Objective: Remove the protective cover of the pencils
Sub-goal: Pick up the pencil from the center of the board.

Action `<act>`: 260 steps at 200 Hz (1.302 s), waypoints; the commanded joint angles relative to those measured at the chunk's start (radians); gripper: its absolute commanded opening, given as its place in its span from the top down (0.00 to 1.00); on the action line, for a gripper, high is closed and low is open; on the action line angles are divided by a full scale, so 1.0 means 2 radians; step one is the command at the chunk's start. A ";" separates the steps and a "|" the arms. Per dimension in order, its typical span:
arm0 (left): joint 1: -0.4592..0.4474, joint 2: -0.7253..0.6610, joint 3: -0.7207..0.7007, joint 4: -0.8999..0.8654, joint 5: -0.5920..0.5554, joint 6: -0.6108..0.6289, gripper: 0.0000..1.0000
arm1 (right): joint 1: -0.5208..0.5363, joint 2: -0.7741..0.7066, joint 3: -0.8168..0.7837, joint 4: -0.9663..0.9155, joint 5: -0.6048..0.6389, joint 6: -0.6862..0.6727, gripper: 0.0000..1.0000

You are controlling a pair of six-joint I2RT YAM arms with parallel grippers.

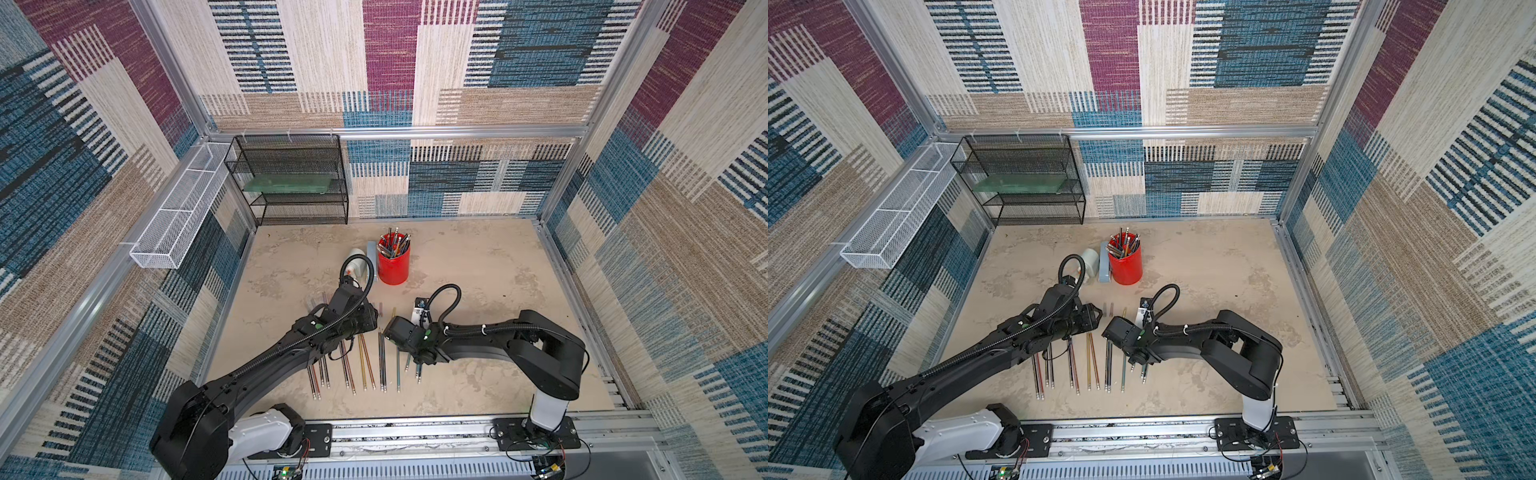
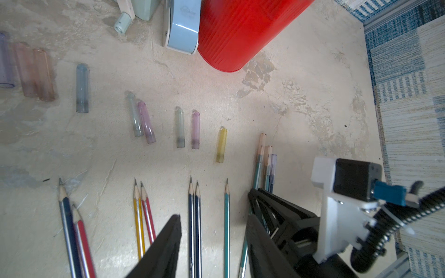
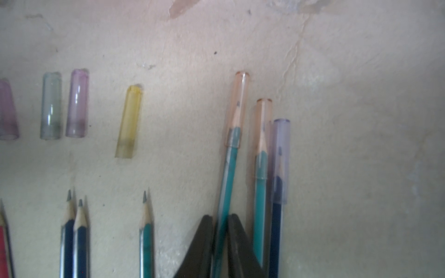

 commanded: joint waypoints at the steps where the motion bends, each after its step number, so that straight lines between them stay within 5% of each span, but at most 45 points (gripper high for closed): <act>1: 0.002 -0.007 -0.006 0.026 0.006 -0.006 0.50 | 0.001 0.007 0.002 -0.019 -0.012 0.003 0.82; 71: 0.008 -0.030 -0.025 0.034 0.003 -0.019 0.45 | 0.008 0.029 0.025 -0.065 0.008 0.009 0.79; 181: 0.019 -0.119 -0.087 0.067 -0.020 -0.044 0.29 | 0.011 0.003 0.022 -0.031 -0.001 -0.003 0.93; 260: 0.021 -0.156 -0.096 0.088 0.053 -0.040 0.30 | 0.017 -0.092 -0.048 0.079 -0.029 -0.036 0.96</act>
